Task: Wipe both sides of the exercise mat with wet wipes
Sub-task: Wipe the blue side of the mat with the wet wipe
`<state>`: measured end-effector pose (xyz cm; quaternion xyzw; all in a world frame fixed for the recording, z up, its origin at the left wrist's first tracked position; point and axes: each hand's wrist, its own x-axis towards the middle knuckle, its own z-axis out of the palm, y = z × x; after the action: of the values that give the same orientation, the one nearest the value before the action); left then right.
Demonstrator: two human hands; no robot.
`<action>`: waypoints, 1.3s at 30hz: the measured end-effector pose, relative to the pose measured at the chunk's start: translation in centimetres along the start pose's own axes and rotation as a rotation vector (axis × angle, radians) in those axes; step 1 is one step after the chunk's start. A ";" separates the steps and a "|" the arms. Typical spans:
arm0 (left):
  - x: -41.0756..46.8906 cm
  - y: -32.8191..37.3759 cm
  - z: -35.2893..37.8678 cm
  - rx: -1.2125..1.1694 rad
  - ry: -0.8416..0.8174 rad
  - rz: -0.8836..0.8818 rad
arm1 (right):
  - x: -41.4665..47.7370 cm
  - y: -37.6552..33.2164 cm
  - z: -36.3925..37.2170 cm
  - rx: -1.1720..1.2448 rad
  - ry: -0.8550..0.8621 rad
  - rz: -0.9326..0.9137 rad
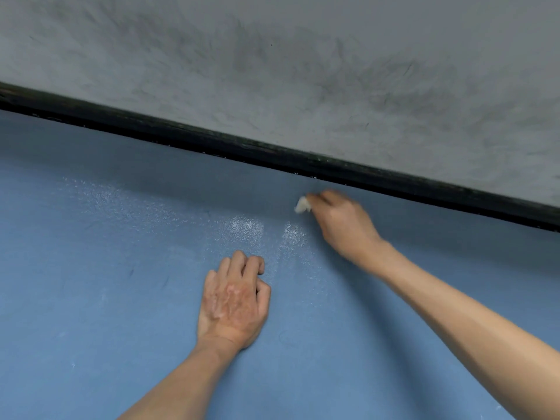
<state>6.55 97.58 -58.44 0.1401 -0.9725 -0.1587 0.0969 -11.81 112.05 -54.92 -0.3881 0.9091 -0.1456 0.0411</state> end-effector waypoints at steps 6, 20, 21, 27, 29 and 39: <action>0.1 0.0 -0.1 0.011 0.000 0.002 | 1.0 0.0 0.5 -0.020 0.060 0.090; 0.1 0.1 -0.1 0.013 -0.008 0.010 | 0.0 1.2 0.0 0.041 0.057 0.107; 0.1 0.1 -0.1 0.012 -0.008 0.007 | 0.7 1.4 -0.1 0.037 0.074 0.135; 0.3 0.1 -0.2 0.013 -0.005 0.001 | -6.7 -2.7 0.8 0.073 0.013 -0.027; 0.3 0.1 -0.2 0.009 -0.007 0.003 | -12.2 -5.4 0.4 0.143 -0.106 -0.138; 0.2 0.2 -0.1 0.007 -0.006 -0.003 | -4.4 -0.9 -0.2 0.149 0.033 0.001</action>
<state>6.39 97.65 -58.24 0.1416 -0.9731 -0.1560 0.0935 -8.19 114.65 -54.62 -0.3811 0.8965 -0.2191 0.0549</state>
